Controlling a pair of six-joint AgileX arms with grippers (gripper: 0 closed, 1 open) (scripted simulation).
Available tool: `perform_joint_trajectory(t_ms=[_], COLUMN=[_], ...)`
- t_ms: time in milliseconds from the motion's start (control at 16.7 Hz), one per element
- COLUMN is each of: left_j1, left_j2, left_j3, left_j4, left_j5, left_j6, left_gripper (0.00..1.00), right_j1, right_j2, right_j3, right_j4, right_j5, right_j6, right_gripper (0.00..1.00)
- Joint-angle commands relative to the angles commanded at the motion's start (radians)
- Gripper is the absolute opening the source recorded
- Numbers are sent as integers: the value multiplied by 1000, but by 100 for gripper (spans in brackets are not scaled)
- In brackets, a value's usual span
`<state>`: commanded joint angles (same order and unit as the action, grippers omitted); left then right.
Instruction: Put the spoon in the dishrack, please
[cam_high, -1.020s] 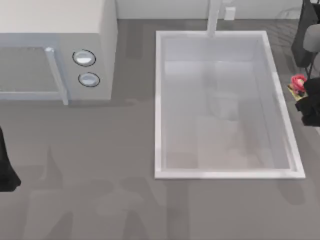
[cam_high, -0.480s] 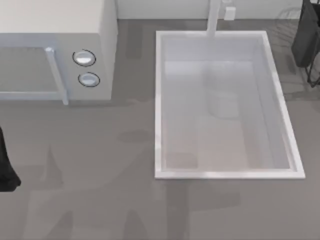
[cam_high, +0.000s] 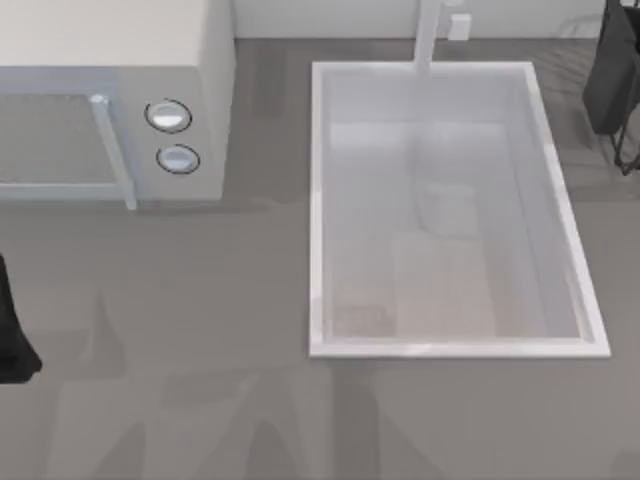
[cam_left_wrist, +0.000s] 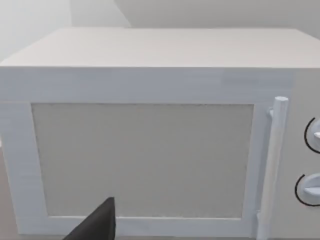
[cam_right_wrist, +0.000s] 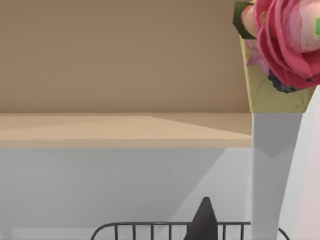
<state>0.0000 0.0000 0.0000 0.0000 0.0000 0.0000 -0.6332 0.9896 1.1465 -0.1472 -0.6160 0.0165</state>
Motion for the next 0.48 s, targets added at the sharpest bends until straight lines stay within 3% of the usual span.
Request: perform_joint_trajectory(t_ms=[480], left_j1=[0], left_j2=[0], left_j3=[0], left_j4=[0], left_j5=[0], left_j6=[0], left_gripper=[100], right_j1=[26], right_j2=[72], right_j3=[0], right_j4=[66], right_j5=[27], right_j6=[3], right_gripper=[0])
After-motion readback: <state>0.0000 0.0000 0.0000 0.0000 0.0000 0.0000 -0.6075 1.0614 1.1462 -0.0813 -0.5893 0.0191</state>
